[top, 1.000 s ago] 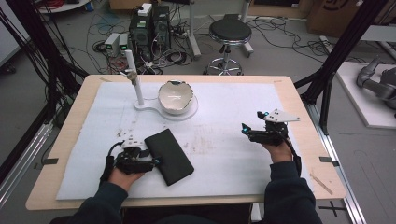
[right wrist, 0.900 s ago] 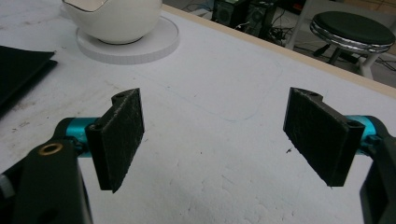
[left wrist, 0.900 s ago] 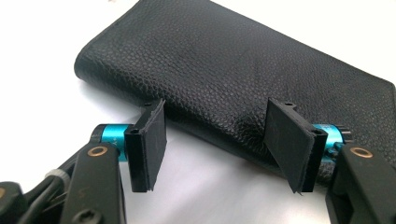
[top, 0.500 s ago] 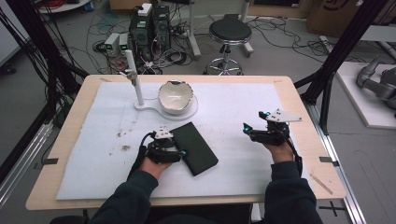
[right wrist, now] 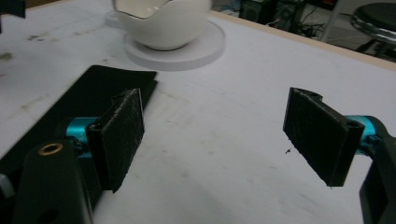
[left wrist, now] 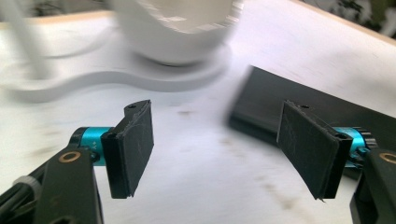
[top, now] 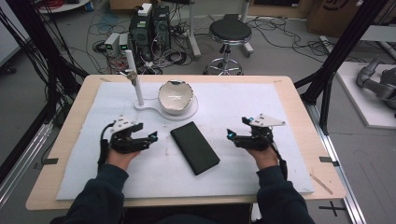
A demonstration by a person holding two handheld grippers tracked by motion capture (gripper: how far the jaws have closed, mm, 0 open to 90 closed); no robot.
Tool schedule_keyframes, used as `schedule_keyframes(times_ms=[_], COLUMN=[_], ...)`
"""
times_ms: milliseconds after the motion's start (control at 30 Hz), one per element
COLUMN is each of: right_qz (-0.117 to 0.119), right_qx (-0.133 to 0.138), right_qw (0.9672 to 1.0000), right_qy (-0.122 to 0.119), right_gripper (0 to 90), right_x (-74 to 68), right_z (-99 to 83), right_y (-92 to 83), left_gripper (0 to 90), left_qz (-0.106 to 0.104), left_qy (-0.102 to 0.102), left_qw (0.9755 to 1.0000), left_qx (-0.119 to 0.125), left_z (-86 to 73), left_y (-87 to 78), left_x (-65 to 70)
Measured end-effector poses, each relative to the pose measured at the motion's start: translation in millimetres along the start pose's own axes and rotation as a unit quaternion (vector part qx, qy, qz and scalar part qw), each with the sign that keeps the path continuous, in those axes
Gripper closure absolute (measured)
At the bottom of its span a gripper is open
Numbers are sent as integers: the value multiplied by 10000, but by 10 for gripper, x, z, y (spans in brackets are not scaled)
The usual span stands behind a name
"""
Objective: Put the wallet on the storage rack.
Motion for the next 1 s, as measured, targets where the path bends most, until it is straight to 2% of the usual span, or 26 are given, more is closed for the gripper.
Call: schedule_keyframes(times_ms=[33,100,133,167,200,233,267,333,367,400,433,467,500,533,567,600,700,733,800,833,900,933,1000], right_qz=[20,137,137,261,286,286,422,484,611,604,604,452,452,396,396,458,427,427,258,255,150,150,135], right_qx=[-91,-175,-175,-255,-290,-290,-425,-478,-650,-673,-673,-754,-754,-863,-863,-987,-1188,-1188,-1170,-1175,-1187,-1187,-1209], right_qw=[10000,9997,9997,9986,9978,9978,9964,9960,9933,9926,9926,9918,9918,9893,9893,9866,9800,9800,9749,9749,9739,9739,9734], right_qy=[-10,-135,-135,-384,-521,-521,-592,-586,-735,-812,-812,-932,-932,-1109,-1109,-1213,-1541,-1541,-1875,-1872,-1931,-1931,-1940], right_gripper=[212,253,253,302,301,301,301,299,248,203,203,196,196,196,196,196,196,196,196,202,291,291,368], right_x=[-158,-358,-358,-574,-653,-653,-790,-840,-987,-1035,-1035,-1161,-1161,-1269,-1269,-1347,-1427,-1427,-1466,-1466,-1450,-1450,-1440], right_z=[12,14,14,0,-9,-9,-32,-42,-74,-82,-82,-97,-97,-113,-113,-133,-179,-179,-203,-203,-196,-196,-190], right_y=[72,147,147,222,257,257,325,348,414,435,435,478,478,511,511,533,560,560,562,559,546,546,536], left_gripper=[271,271,275,281,282,282,283,283,283,283,283,283,283,285,285,290,306,306,309,311,313,313,315], left_qz=[47,189,189,260,287,318,359,368,401,431,452,473,473,466,467,467,485,491,491,495,491,489,476], left_qy=[7,6,6,-14,-15,-12,-10,-3,7,-5,-16,-39,-39,-48,-50,-44,-83,-99,-124,-126,-141,-142,-157], left_qw=[10000,9996,9996,9993,9992,9990,9985,9983,9980,9978,9977,9977,9977,9977,9977,9978,9978,9979,9979,9978,9978,9978,9979], left_qx=[43,219,219,265,293,319,401,449,485,496,497,484,484,484,483,472,436,420,411,419,429,429,421], left_z=[-3,-14,-14,-15,-17,-18,-14,-8,-5,-6,-7,-17,-17,-21,-23,-25,-34,-39,-45,-45,-44,-45,-49], left_y=[-35,-153,-153,-186,-209,-223,-258,-279,-292,-301,-309,-315,-315,-314,-311,-309,-298,-296,-293,-295,-296,-295,-292], left_x=[-43,-187,-187,-232,-261,-278,-319,-343,-359,-368,-380,-392,-392,-394,-395,-395,-399,-401,-407,-407,-406,-406,-403])
Point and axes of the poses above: each handheld gripper's, and its own axes: y roughly forward along the jaws, z roughly out of its top, x roughly to its right, the point moved 1 cm from there along y, roughly forward along the jaws, and after that the axes turned 4 degrees about -z, right-handed, at the moved point
